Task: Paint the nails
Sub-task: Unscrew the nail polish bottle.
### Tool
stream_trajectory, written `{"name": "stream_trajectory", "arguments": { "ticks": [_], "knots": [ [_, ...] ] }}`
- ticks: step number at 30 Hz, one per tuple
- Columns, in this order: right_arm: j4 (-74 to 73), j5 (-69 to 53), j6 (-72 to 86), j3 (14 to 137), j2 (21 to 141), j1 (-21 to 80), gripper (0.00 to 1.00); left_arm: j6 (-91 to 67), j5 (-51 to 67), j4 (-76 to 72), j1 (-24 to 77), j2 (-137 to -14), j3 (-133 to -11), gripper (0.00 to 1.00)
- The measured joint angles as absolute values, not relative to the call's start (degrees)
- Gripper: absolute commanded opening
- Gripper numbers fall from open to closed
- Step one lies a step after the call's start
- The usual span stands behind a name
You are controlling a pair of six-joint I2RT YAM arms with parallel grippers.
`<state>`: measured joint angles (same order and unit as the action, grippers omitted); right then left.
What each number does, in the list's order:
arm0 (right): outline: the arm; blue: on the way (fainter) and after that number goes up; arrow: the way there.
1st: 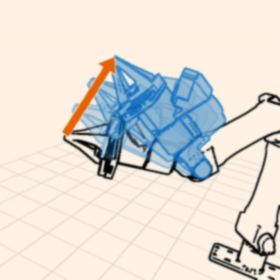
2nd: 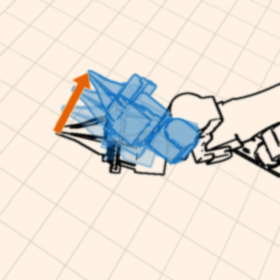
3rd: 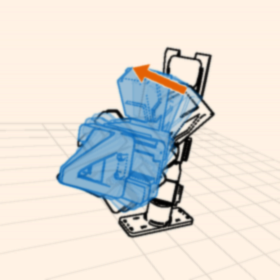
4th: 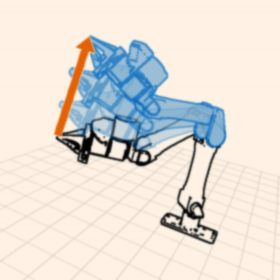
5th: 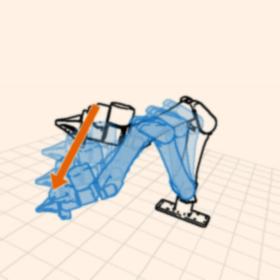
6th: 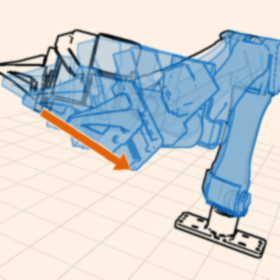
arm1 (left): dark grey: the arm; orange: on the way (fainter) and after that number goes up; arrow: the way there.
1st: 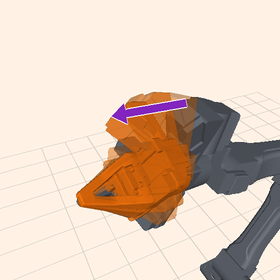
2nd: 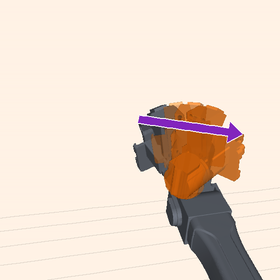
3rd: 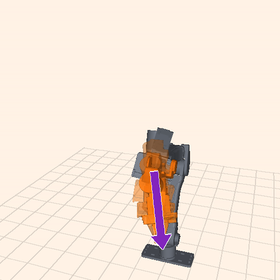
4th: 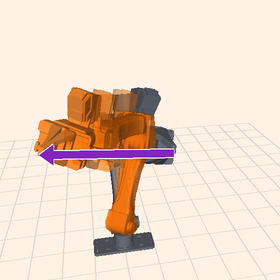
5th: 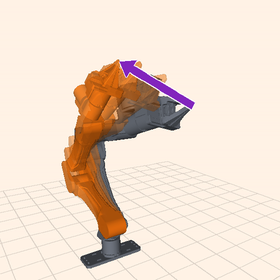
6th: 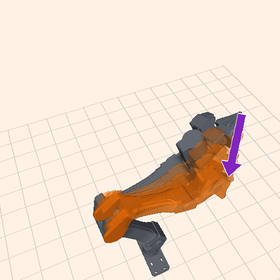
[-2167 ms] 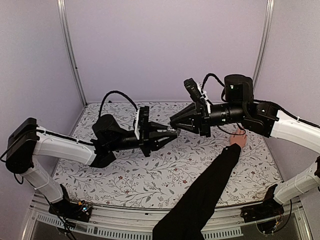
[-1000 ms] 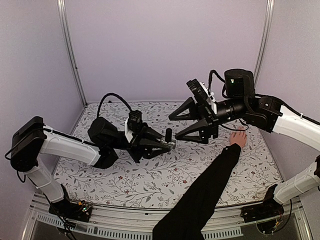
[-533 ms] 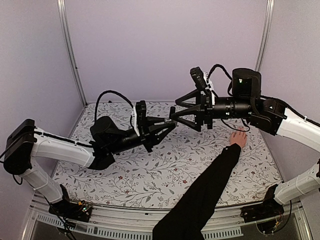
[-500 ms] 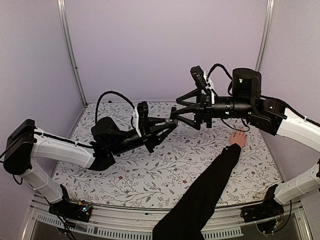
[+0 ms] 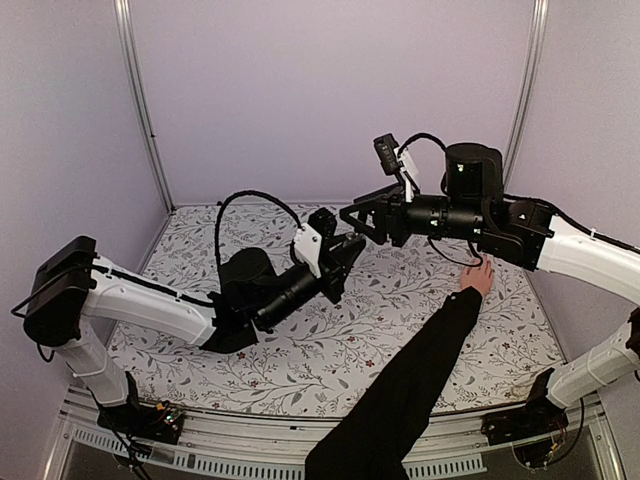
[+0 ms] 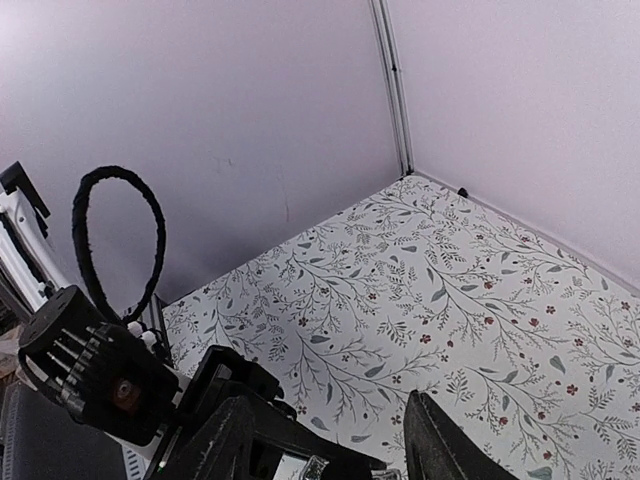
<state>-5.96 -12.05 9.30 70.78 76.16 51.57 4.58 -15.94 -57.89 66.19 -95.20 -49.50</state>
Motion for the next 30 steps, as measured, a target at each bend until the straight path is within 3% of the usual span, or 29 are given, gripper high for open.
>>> {"name": "stream_trajectory", "arguments": {
  "ticks": [5, 15, 22, 30],
  "knots": [
    [-5.96, -12.05, 10.70, 70.76, 77.23, 51.57, 0.34, 6.59, -19.55, -57.43, 68.07, -96.95, -51.51, 0.00],
    [-5.74, -11.86, 11.90, 70.13, 77.32, 51.22, 0.19, 8.64, -23.73, -56.66, 68.69, -97.21, -52.60, 0.00],
    [-5.72, -11.90, 11.99, 69.76, 77.32, 50.96, 0.00, 9.63, -24.45, -56.18, 68.84, -97.21, -52.60, 0.00],
    [-5.50, -15.46, 10.39, 69.76, 77.30, 50.54, 0.00, 8.14, -17.08, -56.82, 67.22, -95.88, -50.81, 0.00]
  ]
}}
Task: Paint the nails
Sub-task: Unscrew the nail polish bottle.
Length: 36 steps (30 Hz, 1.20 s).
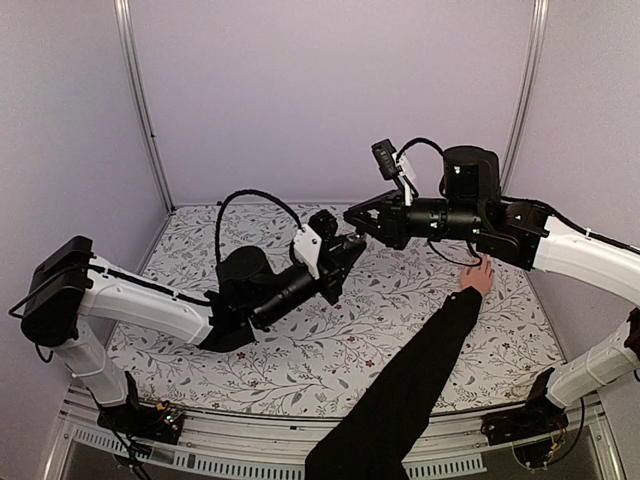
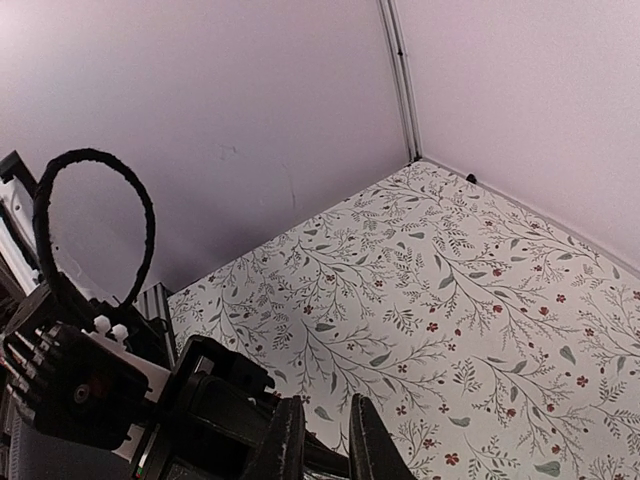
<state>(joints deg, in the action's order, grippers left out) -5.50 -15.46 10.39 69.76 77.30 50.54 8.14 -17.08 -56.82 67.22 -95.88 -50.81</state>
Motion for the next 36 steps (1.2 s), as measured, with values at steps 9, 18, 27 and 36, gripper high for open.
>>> {"name": "stream_trajectory", "arguments": {
  "ticks": [9, 18, 27, 36],
  "knots": [
    [-4.89, -24.21, 5.78, 69.71, 76.36, 51.00, 0.00, 0.80, 8.45, -58.65, 60.95, -91.26, -46.26, 0.00],
    [-5.48, -37.17, -1.21, 69.80, 75.29, 51.46, 0.00, -4.84, 29.69, -60.51, 58.04, -89.78, -45.89, 0.00],
    [-5.56, -46.52, -5.43, 69.84, 75.40, 52.40, 0.00, -10.02, 40.18, -63.16, 57.84, -90.13, -45.91, 0.00],
    [-5.96, -48.34, -6.57, 69.84, 75.50, 52.51, 0.12, -11.68, 42.13, -65.25, 57.84, -91.22, -45.98, 0.00]
  ]
}}
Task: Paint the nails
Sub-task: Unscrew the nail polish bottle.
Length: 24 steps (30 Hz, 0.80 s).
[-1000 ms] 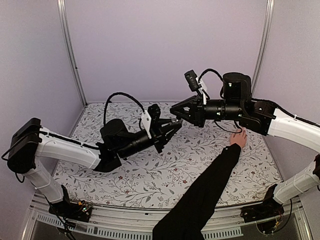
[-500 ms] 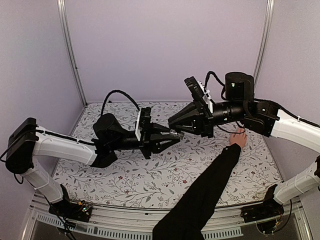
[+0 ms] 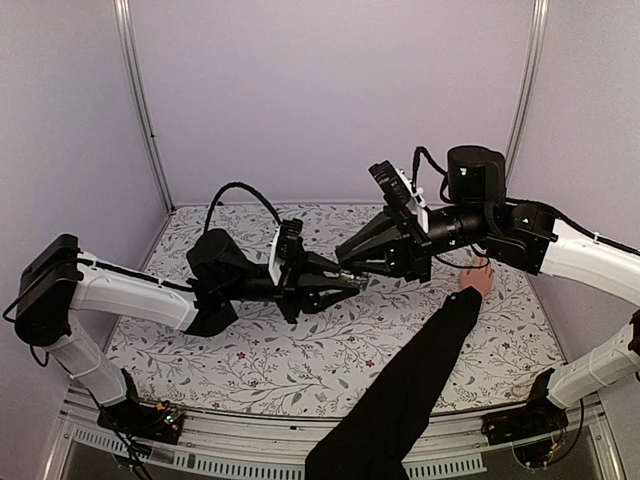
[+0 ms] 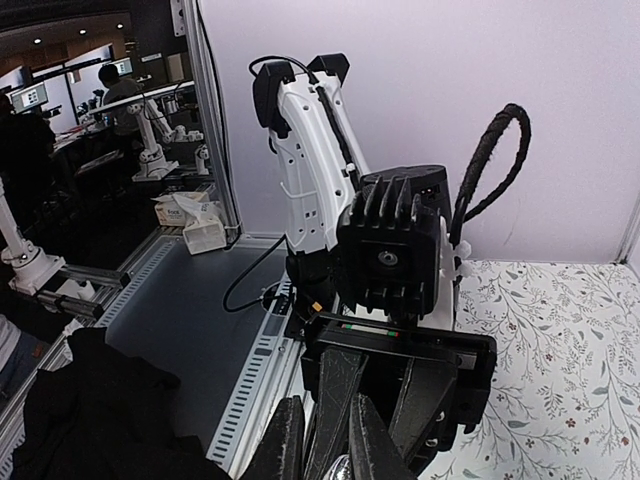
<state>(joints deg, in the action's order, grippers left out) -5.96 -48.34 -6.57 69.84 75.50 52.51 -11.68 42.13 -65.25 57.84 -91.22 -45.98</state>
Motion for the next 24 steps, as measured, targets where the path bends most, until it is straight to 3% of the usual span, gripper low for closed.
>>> {"name": "stream_trajectory", "arguments": {
  "ticks": [3, 7, 11, 18, 24],
  "knots": [
    [-5.96, -48.05, -6.72, 69.84, 75.50, 52.51, 0.24, -11.62, 41.69, -65.28, 57.82, -91.24, -45.98, 0.00],
    [-6.52, -46.24, -5.89, 69.87, 75.31, 52.25, 0.61, -10.28, 40.58, -65.54, 57.71, -91.22, -45.95, 0.00],
    [-7.01, -41.08, -5.26, 69.87, 74.65, 51.66, 0.75, -8.34, 37.41, -65.23, 57.67, -91.13, -45.95, 0.00],
    [-7.68, -28.88, -2.44, 69.91, 72.66, 51.40, 0.80, -6.39, 27.33, -64.16, 57.45, -90.52, -45.08, 0.00],
    [-9.47, -20.21, 1.26, 71.16, 72.55, 51.35, 0.69, -4.62, 17.85, -62.52, 57.43, -90.45, -44.36, 0.00]
  ]
}}
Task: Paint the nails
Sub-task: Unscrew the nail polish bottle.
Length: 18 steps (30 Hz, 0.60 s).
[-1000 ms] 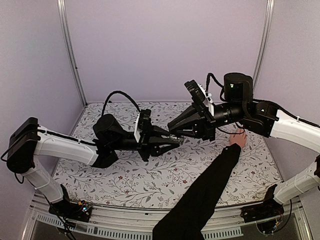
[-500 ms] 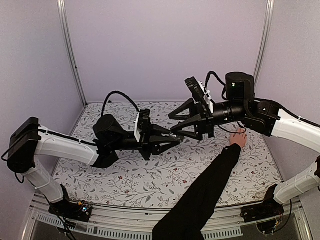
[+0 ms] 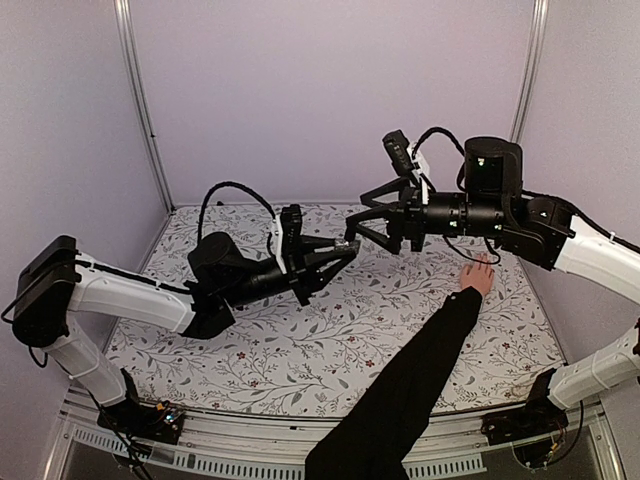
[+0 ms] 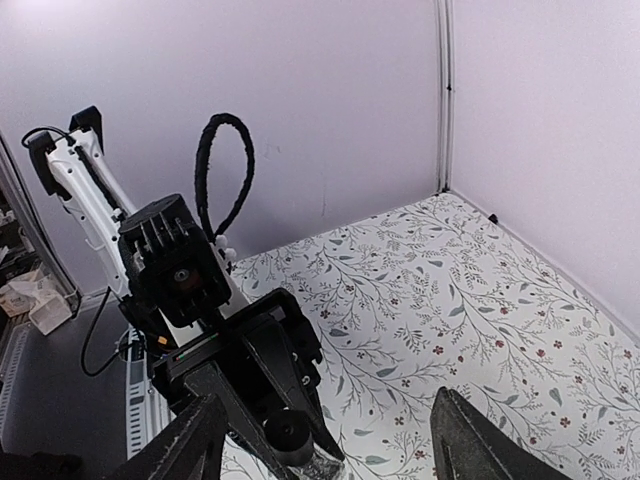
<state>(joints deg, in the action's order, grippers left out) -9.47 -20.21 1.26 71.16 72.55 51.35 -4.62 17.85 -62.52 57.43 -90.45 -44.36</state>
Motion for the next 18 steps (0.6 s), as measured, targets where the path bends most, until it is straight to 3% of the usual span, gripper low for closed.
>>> {"name": "stream_trajectory", "arguments": {
  "ticks": [18],
  "knots": [
    [-11.46, -11.68, 12.10, 72.73, 79.07, 51.35, 0.40, 7.38, -10.35, -55.46, 63.13, -94.54, -47.55, 0.00]
  ]
}}
